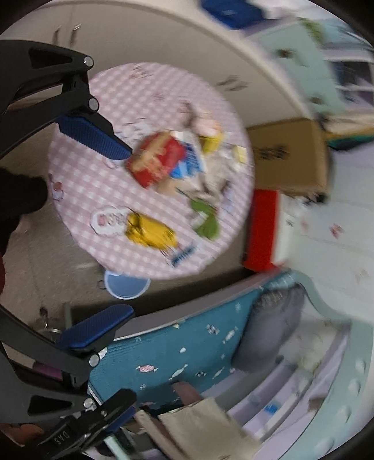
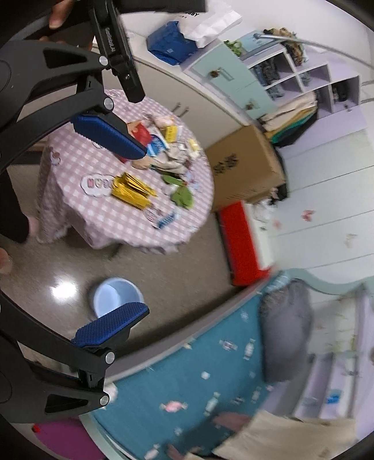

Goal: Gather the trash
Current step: 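Grasp the red-brown paper bag with the left gripper while the right grasps the yellow packet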

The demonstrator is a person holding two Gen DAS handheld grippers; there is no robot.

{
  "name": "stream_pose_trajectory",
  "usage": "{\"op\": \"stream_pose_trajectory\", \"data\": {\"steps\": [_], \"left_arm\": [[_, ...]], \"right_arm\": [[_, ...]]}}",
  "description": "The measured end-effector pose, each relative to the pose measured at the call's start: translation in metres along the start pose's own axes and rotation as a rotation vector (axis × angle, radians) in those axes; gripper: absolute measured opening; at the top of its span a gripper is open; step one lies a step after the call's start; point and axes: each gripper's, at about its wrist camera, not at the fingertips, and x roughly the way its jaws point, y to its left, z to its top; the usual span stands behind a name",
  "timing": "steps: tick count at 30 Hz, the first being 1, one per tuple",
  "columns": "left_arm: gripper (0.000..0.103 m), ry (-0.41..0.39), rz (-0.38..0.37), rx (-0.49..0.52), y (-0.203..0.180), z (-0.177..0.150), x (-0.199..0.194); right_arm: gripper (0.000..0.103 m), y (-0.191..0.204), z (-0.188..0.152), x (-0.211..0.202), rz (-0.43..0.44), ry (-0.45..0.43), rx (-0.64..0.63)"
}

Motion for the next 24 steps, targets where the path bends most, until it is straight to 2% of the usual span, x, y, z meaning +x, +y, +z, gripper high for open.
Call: {"op": "stream_pose_trajectory", "data": {"steps": [4, 8, 11, 13, 17, 20, 21, 23, 24], "left_arm": [[0.098, 0.104, -0.022, -0.191, 0.067, 0.003, 0.054], [0.098, 0.175, -0.038, -0.349, 0.115, 0.012, 0.099], [0.098, 0.191, -0.032, -0.366, 0.133, 0.023, 0.125], [0.098, 0.236, -0.021, -0.371, 0.140, 0.029, 0.145], [0.096, 0.291, 0.005, -0.375, 0.155, 0.038, 0.178], [0.077, 0.351, -0.020, -0.375, 0.163, 0.039, 0.202], [0.065, 0.378, -0.025, -0.369, 0.164, 0.038, 0.210], [0.058, 0.394, -0.073, -0.381, 0.168, 0.038, 0.218], [0.049, 0.388, -0.106, -0.376, 0.167, 0.040, 0.219]], "right_arm": [[0.097, 0.015, -0.006, 0.058, 0.021, 0.132, 0.039], [0.097, 0.027, -0.012, 0.116, 0.022, 0.244, 0.099], [0.097, 0.039, -0.013, 0.154, 0.017, 0.303, 0.127], [0.097, 0.046, -0.015, 0.177, 0.018, 0.337, 0.150], [0.096, 0.048, -0.020, 0.223, 0.030, 0.418, 0.266], [0.093, 0.052, -0.022, 0.246, 0.010, 0.444, 0.288], [0.090, 0.053, -0.023, 0.252, 0.003, 0.456, 0.287], [0.072, 0.056, -0.025, 0.263, -0.009, 0.478, 0.288], [0.064, 0.057, -0.027, 0.268, -0.014, 0.489, 0.289]]}}
